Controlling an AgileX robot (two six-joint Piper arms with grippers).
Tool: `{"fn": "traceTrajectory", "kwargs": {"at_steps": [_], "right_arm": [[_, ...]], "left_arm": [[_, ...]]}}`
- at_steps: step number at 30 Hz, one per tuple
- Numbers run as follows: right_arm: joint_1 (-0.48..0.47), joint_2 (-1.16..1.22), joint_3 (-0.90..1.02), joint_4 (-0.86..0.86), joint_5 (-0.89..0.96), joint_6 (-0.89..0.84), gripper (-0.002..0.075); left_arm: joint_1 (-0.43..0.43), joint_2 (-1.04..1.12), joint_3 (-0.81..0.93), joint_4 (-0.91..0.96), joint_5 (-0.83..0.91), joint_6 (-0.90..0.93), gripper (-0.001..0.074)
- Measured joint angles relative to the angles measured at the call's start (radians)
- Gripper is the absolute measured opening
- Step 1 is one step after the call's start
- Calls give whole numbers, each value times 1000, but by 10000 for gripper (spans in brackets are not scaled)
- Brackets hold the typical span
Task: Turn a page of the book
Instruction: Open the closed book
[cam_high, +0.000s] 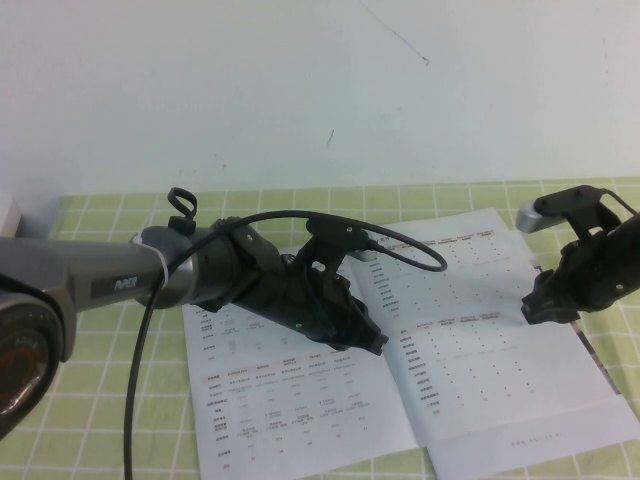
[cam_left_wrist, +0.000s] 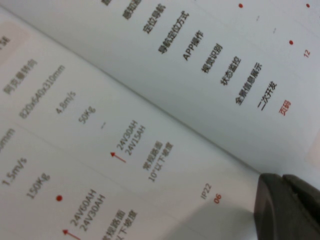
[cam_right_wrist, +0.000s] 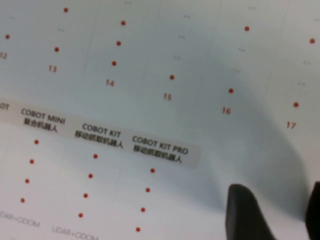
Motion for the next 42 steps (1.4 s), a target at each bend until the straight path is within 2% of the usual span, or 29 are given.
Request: {"fn": "traceTrajectory", "kwargs": {"at_steps": [9, 21, 31, 42], "right_arm": [[10, 1, -2, 36, 24, -50, 265], [125, 12, -6, 87, 9, -126, 265], [140, 27, -29, 252, 79, -197, 264], [146, 57, -76, 284, 147, -228, 262]], "left_arm": [[0, 0, 0, 0, 0, -4, -4], [0, 0, 0, 0, 0, -2, -4], [0, 0, 0, 0, 0, -2, -4], [0, 0, 0, 0, 0, 1, -4]]}}
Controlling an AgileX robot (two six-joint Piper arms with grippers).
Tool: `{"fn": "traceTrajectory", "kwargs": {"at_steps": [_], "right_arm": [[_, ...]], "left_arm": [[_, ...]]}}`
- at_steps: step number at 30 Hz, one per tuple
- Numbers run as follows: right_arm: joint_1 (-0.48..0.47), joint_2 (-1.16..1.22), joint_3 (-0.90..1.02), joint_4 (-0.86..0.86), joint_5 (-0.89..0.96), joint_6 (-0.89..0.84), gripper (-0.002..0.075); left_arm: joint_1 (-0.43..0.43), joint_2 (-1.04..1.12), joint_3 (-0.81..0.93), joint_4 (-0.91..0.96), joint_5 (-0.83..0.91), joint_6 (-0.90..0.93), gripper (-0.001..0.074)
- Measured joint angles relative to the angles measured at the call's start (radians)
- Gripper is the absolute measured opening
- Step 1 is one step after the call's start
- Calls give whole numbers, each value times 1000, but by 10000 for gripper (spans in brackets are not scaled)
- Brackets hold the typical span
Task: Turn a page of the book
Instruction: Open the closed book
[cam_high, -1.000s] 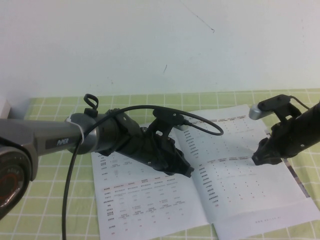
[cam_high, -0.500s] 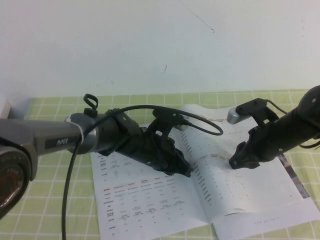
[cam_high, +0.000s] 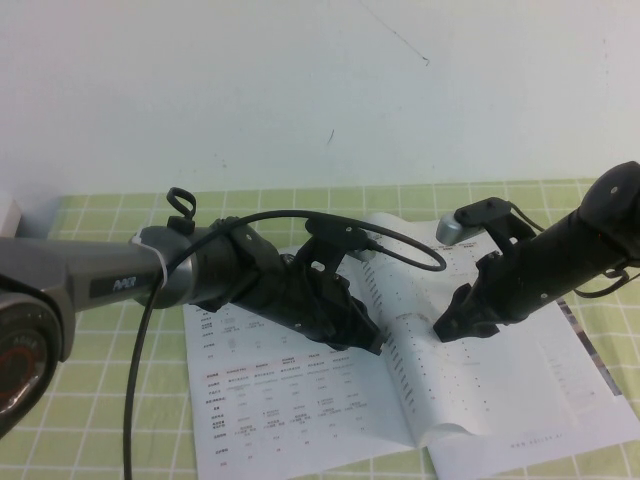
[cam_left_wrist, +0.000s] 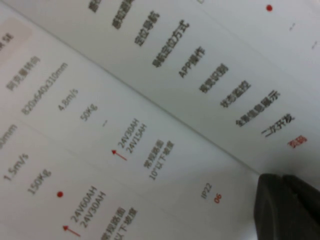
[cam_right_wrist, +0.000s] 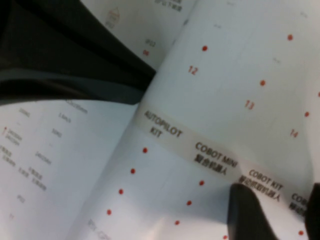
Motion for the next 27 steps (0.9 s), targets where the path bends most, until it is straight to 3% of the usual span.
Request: {"fn": "traceTrajectory", "kwargs": {"at_steps": [20, 27], "right_arm": [[0, 42, -7, 145, 26, -120, 261], [0, 42, -7, 147, 26, -127, 261]], "left_arm": [[0, -131, 10, 30, -27, 57, -4], [-2, -180, 10, -106, 64, 169, -4]]}}
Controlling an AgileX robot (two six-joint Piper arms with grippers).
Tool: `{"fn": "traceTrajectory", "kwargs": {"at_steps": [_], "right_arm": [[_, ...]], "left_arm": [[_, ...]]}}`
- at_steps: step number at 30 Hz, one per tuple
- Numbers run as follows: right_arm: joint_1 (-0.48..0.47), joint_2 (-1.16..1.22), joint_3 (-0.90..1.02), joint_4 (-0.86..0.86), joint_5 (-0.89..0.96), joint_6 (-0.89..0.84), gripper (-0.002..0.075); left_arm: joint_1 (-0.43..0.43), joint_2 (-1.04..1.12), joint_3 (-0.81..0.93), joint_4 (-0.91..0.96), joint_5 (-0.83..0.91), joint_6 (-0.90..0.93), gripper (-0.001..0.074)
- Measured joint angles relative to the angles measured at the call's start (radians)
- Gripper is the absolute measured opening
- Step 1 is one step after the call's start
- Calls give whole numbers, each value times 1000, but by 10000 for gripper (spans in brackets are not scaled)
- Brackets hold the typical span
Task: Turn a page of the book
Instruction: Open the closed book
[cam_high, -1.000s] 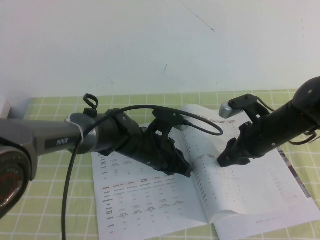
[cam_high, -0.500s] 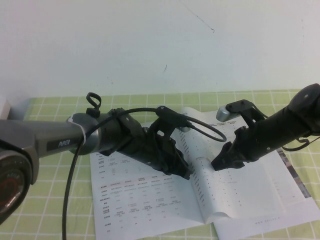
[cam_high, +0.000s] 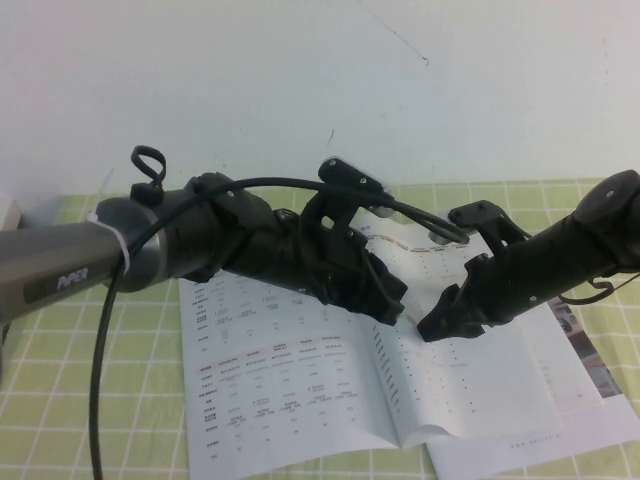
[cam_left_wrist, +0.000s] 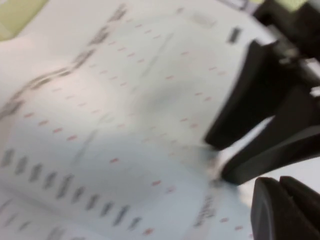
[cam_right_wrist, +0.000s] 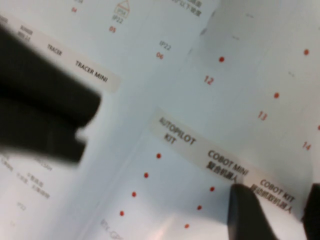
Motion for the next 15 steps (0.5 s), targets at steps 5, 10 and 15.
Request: {"fn": "traceTrajectory", "kwargs": {"at_steps": [5, 10, 15], "right_arm": [[0, 0, 0, 1, 0, -4, 261], [0, 0, 0, 1, 5, -8, 261], [0, 1, 0, 1, 5, -8, 261]], "left_arm": [[-31, 0, 0, -39, 50, 62, -4], [-104, 0, 2, 40, 62, 63, -4], [-152, 0, 2, 121, 99, 16, -4]]}}
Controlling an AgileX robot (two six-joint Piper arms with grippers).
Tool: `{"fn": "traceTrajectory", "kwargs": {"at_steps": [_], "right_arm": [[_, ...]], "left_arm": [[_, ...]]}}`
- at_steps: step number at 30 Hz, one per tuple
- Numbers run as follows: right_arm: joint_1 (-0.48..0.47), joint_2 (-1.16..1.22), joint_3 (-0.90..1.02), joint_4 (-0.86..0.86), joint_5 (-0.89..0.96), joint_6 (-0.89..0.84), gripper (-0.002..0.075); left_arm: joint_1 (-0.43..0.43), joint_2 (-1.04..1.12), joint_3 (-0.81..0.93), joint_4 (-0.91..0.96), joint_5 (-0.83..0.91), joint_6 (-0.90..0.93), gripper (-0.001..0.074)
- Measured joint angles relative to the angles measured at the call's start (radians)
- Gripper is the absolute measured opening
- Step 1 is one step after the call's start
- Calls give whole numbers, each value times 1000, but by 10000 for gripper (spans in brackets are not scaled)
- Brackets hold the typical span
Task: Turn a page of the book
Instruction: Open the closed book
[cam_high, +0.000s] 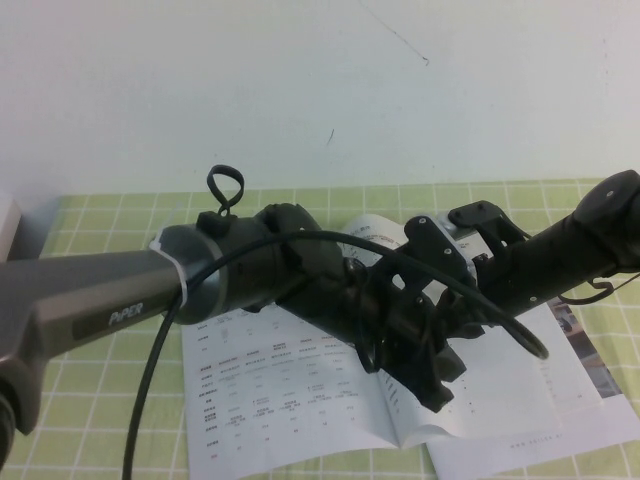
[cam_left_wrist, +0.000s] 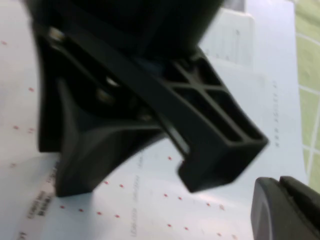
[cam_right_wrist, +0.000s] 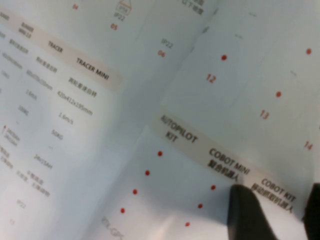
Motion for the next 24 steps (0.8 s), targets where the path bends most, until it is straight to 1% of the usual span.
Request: {"fn": "traceTrajectory", "kwargs": {"at_steps": [6, 15, 19, 24], "right_arm": [[0, 0, 0, 0, 0, 0, 261], [0, 0, 0, 0, 0, 0, 261], [0, 0, 0, 0, 0, 0, 261], [0, 0, 0, 2, 0, 0, 261]], "left_arm": [[-15, 0, 0, 98, 21, -60, -4], [-56, 0, 0, 388, 27, -281, -4], [-57, 0, 0, 436, 29, -351, -4], [-57, 2, 0, 459, 29, -390, -4]]}}
